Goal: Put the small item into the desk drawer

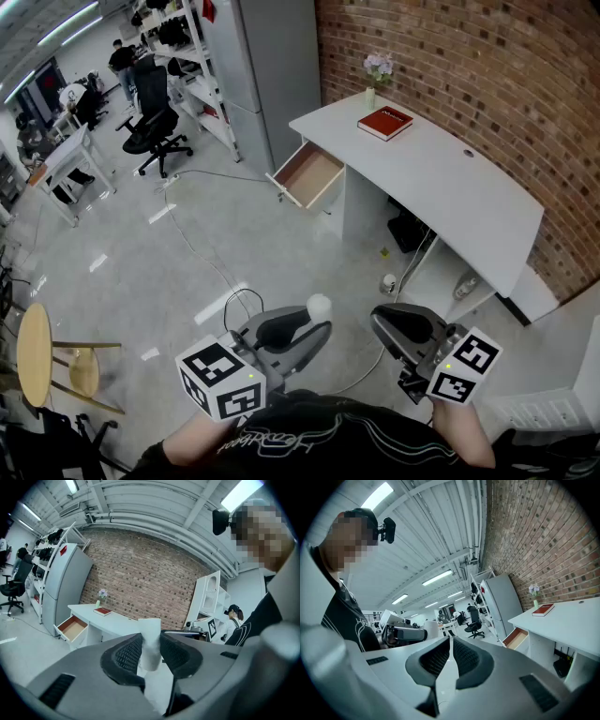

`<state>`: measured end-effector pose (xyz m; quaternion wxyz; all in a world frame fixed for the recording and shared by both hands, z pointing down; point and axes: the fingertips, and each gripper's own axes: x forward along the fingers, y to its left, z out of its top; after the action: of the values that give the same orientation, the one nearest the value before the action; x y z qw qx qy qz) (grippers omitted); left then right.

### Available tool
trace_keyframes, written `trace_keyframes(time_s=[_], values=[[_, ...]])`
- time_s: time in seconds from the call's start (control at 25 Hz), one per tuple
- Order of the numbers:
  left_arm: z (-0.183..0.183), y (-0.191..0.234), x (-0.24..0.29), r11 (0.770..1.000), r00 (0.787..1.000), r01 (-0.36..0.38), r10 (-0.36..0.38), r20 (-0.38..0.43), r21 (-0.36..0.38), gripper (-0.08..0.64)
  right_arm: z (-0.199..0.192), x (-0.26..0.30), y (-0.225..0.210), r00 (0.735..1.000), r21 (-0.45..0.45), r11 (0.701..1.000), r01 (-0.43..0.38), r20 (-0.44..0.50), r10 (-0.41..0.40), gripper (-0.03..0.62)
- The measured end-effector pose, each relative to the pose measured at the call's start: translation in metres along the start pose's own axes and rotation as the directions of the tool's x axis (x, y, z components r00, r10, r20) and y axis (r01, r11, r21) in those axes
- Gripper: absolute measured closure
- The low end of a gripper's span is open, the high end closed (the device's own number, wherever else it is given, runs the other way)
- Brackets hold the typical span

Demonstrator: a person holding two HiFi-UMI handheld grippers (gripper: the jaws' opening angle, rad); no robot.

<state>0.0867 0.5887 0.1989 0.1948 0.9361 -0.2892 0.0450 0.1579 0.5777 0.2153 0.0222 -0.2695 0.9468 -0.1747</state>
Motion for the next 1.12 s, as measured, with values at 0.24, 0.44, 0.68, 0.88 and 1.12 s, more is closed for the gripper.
trace_keyframes(time_s=[0.24, 0.44, 0.68, 0.88, 1.12], values=[[0.003, -0.009, -0.010, 1.000, 1.000, -0.006, 0.006, -0.010, -0.001, 0.422, 0.003, -0.004, 0.014, 1.000, 0.013, 1.000, -0.005, 0.015, 0.005, 0.537], [0.007, -0.014, -0.017, 1.000, 1.000, -0.007, 0.007, 0.010, 0.008, 0.421, 0.005, -0.004, 0.023, 1.000, 0.001, 1.000, -0.006, 0.013, 0.006, 0.537], [0.012, -0.013, -0.031, 1.000, 0.999, -0.023, 0.022, 0.035, 0.022, 0.420, 0.012, 0.003, 0.034, 1.000, -0.044, 0.999, -0.008, 0.012, 0.009, 0.537], [0.013, -0.012, -0.040, 0.999, 0.998, -0.030, 0.028, 0.051, 0.033, 0.420, 0.012, 0.010, 0.039, 0.999, -0.037, 0.999, -0.020, 0.029, 0.021, 0.537], [0.008, 0.009, -0.041, 0.998, 0.997, -0.047, 0.044, 0.056, 0.044, 0.420, 0.006, 0.028, 0.031, 0.999, -0.052, 0.998, -0.029, 0.017, 0.030, 0.535]])
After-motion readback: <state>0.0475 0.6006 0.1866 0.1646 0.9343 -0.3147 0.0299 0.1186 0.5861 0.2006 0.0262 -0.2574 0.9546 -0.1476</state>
